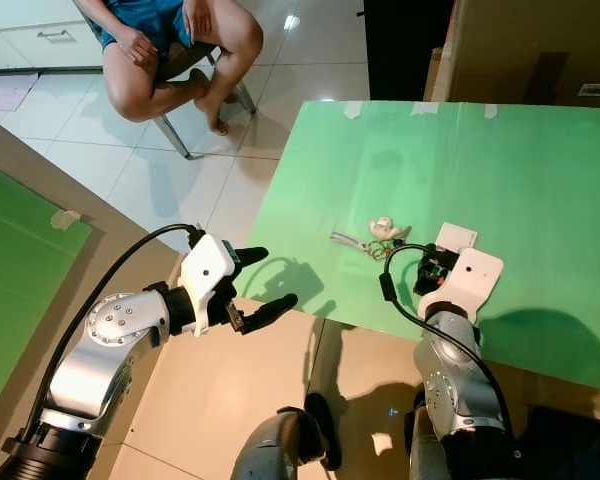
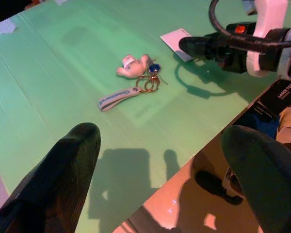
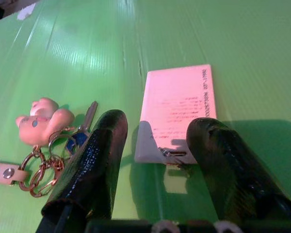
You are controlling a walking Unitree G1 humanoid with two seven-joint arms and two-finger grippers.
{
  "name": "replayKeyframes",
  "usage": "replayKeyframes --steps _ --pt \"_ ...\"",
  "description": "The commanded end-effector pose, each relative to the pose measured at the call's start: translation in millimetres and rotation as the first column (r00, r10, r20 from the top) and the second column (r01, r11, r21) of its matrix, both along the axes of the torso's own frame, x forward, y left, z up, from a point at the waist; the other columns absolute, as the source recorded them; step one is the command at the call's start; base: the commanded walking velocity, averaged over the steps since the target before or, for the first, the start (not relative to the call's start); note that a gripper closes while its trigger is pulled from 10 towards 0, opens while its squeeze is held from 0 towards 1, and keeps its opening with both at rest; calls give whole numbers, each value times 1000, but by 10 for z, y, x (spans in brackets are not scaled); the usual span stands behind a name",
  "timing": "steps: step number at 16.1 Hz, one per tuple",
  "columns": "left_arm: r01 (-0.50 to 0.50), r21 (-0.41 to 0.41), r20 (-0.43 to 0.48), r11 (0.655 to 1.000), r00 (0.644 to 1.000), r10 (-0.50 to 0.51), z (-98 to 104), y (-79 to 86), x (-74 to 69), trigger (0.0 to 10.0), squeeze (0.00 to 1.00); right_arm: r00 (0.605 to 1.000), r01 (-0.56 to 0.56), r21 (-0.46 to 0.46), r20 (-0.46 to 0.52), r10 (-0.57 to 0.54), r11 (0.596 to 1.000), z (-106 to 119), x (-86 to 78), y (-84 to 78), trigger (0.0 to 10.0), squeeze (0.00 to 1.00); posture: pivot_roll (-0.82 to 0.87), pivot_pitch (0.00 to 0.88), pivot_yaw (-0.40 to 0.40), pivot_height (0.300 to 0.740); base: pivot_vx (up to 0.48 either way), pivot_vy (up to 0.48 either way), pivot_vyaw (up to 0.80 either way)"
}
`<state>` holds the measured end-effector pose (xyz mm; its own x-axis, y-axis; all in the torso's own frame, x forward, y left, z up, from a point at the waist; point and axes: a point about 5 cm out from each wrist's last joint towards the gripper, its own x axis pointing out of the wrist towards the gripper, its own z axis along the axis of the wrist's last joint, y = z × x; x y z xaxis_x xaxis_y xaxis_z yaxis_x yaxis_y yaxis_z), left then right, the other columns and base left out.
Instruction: Hang keys on a hook
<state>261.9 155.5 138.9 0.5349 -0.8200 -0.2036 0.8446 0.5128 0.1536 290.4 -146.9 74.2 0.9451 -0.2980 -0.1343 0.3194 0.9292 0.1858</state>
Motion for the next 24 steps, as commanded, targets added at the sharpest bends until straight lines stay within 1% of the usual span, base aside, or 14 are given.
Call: replayKeyframes --steps 1,12,15,16,17,24 --pt "-19 23 -13 1000 1000 20 -6 100 -30 10000 0 1000 -18 50 -18 19 999 -55 -14 133 10000 0 -83 316 304 740 0 0 0" --pt "-21 37 -18 999 1000 21 3 132 -40 10000 0 998 14 114 -61 -7 993 -169 -36 123 10000 0 -71 326 319 740 0 0 0" --pt "-21 40 -17 999 1000 21 5 138 -38 10000 0 998 14 117 -61 -7 993 -176 -35 127 10000 0 -70 326 320 740 0 0 0" --pt "-21 41 -17 999 1000 21 5 142 -38 10000 0 998 13 119 -60 -6 993 -175 -34 130 5451 0 -68 326 321 740 0 0 0" --pt "-21 42 -17 999 1000 22 2 147 -37 10000 0 998 11 122 -57 -4 992 -173 -32 137 0 0 -68 326 321 740 0 0 0" --pt "-21 46 -22 999 1000 22 -9 151 -27 10000 0 998 8 131 -61 0 991 -189 -38 149 0 0 -68 327 321 740 0 0 0"
